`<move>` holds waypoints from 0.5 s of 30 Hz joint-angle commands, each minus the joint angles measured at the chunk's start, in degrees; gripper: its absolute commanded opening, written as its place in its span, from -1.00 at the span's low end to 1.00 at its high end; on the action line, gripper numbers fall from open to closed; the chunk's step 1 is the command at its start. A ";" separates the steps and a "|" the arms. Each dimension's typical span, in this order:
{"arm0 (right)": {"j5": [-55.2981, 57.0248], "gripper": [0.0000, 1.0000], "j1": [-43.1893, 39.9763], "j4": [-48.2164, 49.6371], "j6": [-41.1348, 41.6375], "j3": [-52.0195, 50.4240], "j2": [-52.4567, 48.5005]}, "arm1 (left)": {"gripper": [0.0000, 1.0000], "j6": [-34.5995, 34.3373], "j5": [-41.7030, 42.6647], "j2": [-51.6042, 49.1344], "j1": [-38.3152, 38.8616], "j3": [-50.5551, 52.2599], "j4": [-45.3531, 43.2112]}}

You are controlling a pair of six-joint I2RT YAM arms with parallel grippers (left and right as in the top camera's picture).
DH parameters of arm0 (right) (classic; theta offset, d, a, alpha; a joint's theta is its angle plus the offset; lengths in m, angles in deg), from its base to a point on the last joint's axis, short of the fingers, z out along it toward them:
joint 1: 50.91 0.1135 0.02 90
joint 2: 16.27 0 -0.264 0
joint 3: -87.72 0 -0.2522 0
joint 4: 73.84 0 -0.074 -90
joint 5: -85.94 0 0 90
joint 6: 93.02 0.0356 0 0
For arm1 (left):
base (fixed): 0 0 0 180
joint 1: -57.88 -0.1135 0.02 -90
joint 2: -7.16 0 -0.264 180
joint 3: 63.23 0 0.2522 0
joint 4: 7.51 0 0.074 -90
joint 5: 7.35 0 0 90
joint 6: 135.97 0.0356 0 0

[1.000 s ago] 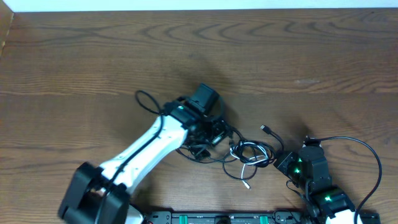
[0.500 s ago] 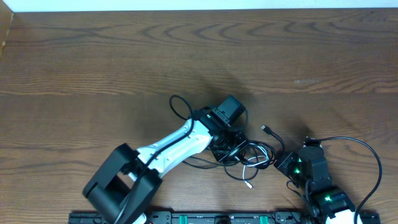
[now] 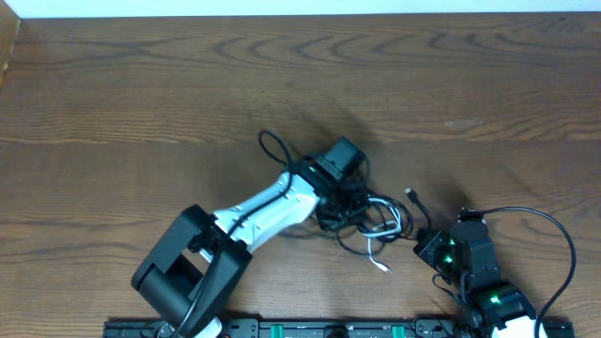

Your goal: Untangle cables

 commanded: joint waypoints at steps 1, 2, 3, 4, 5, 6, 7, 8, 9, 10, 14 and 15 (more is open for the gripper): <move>2.58 -0.97 -0.31 -1.75 -0.76 -0.35 -0.28 | -0.85 12.09 -3.32 4.39 -4.98 -1.29 0.48; 2.47 -0.97 -0.31 -1.75 -0.68 -0.35 -0.52 | -0.85 12.90 -3.32 5.25 -5.95 -1.27 0.59; 2.43 -0.97 -0.31 -1.70 -0.61 -0.33 -0.81 | -0.85 14.03 -3.30 6.54 -7.28 -1.27 0.57; 2.45 -0.97 -0.31 -1.70 -0.46 -0.35 -1.03 | -0.85 15.17 -3.21 7.67 -8.26 -1.27 0.57; 2.45 -0.97 -0.31 -1.66 -0.42 -0.33 -1.25 | -0.85 16.63 -2.99 8.92 -9.16 -1.27 0.55; 2.43 -0.93 -0.31 -1.64 0.04 -0.35 -1.38 | -0.85 18.40 -2.91 10.19 -9.92 -1.27 0.55; 2.43 -0.81 -0.31 -1.62 0.59 -0.35 -1.46 | -0.85 20.55 -2.91 11.43 -10.40 -1.27 0.55; 2.43 -0.62 -0.31 -1.57 0.85 -0.35 -1.46 | -0.85 22.95 -2.93 12.61 -10.71 -1.27 0.55; 2.43 -0.39 -0.31 -1.27 0.83 -0.35 -1.46 | -0.85 25.49 -2.93 13.77 -10.84 -1.27 0.57; 2.40 -0.16 -0.31 -0.61 0.81 -0.33 -1.46 | -0.85 28.04 -2.93 14.71 -10.84 -1.27 0.59; -0.98 -0.08 -0.31 4.02 0.28 -0.28 -1.44 | -0.85 36.06 -2.95 16.72 -10.32 -1.27 1.36; -3.17 -0.08 -0.31 6.29 -0.61 -0.26 -1.44 | -0.85 37.35 -2.97 16.72 -10.34 -1.27 1.68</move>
